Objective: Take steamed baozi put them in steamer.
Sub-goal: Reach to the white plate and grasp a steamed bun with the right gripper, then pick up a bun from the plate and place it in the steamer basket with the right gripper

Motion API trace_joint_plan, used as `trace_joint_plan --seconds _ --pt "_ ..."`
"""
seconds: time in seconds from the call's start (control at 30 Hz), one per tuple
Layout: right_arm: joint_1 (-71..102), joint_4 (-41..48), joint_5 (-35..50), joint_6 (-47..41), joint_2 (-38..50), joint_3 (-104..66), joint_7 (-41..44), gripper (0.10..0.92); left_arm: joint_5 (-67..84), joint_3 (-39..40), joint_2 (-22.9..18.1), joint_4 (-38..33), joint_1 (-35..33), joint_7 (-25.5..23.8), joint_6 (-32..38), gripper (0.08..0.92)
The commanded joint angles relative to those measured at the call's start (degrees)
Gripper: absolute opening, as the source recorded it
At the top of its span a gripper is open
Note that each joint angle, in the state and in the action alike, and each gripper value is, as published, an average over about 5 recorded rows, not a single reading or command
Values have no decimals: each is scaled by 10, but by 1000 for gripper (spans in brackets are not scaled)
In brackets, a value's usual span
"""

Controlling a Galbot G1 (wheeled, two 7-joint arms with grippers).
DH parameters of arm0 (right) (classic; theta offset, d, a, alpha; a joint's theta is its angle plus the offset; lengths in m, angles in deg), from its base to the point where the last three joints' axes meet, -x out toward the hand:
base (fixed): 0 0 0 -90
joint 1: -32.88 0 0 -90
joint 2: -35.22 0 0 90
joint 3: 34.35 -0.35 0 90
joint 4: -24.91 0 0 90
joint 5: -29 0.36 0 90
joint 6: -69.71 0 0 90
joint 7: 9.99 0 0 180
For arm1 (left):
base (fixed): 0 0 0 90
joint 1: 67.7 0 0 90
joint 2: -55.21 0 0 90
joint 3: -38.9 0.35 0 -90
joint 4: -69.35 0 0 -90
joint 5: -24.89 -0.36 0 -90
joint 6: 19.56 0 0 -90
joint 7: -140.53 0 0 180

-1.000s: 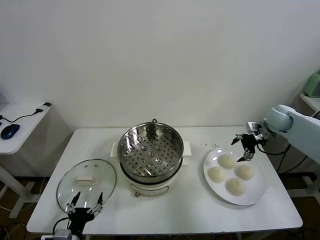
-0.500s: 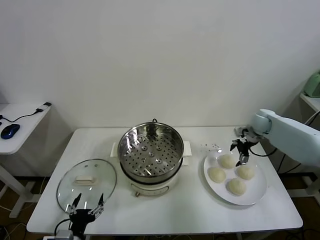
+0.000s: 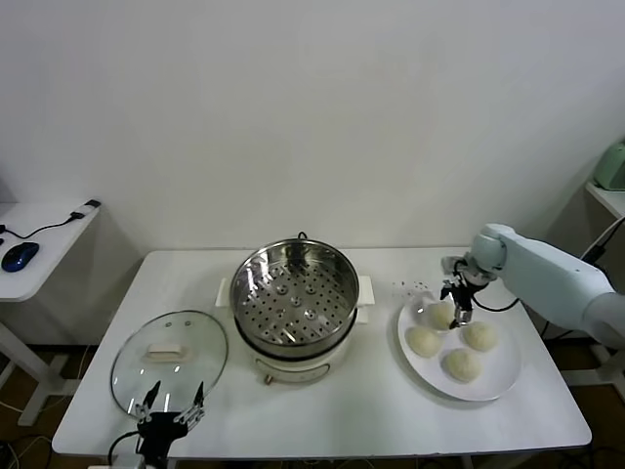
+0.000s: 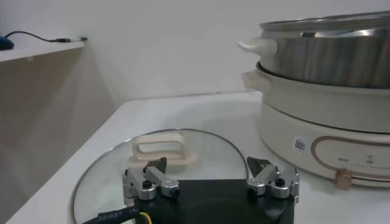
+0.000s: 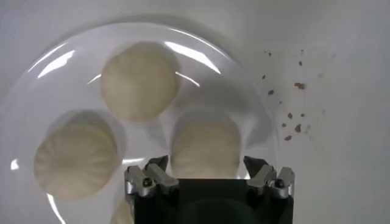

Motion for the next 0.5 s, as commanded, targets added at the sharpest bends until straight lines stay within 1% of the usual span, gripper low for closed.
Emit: trace_joint_plan --seconds 0.03,0.17,0.27,0.4,0.5 --pt "11 12 -8 -2 -13 -20 -10 711 -4 1 -2 0 -1 1 1 823" --pt "4 -7 -6 -3 -5 -23 -12 705 -7 2 -2 -1 -4 1 3 823" --pt "-27 -43 2 -4 16 3 -6 704 -10 4 -3 -5 -7 1 4 823" --pt "-138 -115 43 7 47 91 5 701 -14 8 -6 -11 -11 1 4 823" --pt "-266 -164 97 38 41 175 15 703 -17 13 -8 -15 -12 1 3 823"
